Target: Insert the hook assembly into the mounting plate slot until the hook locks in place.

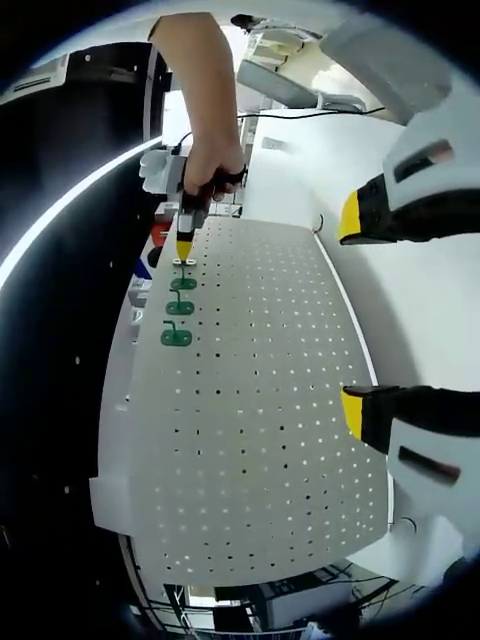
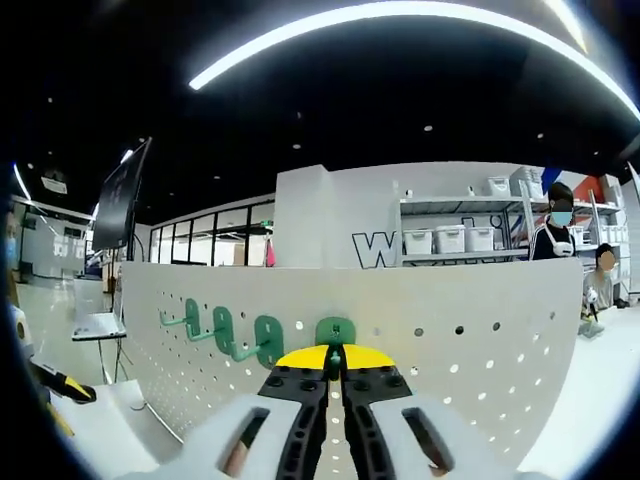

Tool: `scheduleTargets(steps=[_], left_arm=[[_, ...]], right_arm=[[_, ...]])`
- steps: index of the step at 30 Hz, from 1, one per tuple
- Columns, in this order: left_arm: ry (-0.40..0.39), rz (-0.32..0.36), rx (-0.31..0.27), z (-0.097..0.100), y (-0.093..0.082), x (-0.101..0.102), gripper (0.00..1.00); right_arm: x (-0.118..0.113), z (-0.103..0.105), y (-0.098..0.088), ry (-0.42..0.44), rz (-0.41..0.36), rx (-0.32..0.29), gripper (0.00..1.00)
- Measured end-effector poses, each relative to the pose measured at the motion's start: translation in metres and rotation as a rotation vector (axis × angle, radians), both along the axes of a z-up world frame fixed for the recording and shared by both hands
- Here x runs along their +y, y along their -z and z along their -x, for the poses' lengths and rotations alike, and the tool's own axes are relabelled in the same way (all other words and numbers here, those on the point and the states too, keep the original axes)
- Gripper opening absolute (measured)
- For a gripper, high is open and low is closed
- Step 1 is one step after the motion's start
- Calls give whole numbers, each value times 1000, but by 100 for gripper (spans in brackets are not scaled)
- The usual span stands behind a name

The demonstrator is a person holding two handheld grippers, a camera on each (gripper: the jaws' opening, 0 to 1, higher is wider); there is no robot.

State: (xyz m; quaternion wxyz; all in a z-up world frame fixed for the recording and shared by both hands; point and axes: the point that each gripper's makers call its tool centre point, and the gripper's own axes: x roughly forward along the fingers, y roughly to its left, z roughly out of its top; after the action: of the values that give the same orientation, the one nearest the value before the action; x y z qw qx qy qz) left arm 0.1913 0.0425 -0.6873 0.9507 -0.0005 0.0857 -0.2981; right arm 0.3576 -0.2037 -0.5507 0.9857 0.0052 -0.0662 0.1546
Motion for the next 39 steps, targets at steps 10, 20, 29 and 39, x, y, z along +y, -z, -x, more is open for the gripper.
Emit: scheduleTargets(steps=[10, 20, 29, 39], left_arm=[[-10, 6, 4, 0, 1, 3, 58], [-13, 3, 7, 1, 2, 6, 57], [-13, 2, 9, 1, 2, 8, 56], [-3, 4, 8, 1, 2, 5, 56]], right_arm=[[2, -1, 0, 48, 23, -3, 1], [3, -3, 2, 181, 44, -7, 1], [1, -4, 3, 220, 8, -9, 2], [2, -4, 4, 196, -11, 3, 3]])
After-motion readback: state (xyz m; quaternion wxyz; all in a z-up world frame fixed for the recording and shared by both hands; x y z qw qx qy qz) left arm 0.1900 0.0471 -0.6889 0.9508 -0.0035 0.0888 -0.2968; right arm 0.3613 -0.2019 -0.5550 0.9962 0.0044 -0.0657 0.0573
